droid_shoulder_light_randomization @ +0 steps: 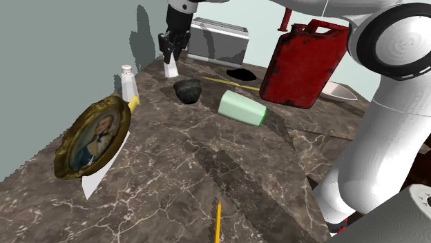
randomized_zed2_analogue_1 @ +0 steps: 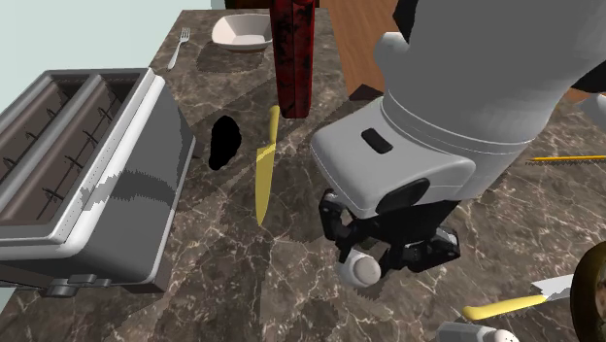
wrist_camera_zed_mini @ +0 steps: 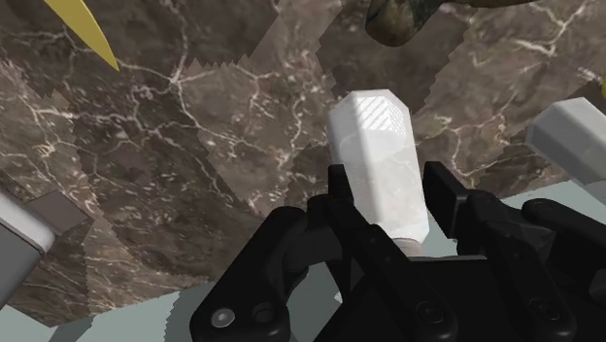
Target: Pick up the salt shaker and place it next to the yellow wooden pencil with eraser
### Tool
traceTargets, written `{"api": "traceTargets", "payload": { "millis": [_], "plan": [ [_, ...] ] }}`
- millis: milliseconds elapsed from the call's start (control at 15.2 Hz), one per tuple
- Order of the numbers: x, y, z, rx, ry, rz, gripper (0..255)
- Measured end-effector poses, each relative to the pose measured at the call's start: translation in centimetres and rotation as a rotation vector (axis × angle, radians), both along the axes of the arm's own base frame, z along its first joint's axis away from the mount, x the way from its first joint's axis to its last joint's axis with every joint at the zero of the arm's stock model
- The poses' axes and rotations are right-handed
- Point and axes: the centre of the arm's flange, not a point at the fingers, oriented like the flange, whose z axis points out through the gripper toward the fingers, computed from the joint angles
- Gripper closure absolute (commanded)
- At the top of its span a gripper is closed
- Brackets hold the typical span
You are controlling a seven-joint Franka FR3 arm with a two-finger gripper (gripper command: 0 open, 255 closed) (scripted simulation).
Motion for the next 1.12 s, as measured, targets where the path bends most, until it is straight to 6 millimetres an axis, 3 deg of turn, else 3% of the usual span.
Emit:
{"api": "traceTargets", "payload": {
  "millis": [1122],
  "plan": [
    [0.0,0.0,9.0,0.000,0.000,0.000,255]
  ]
}}
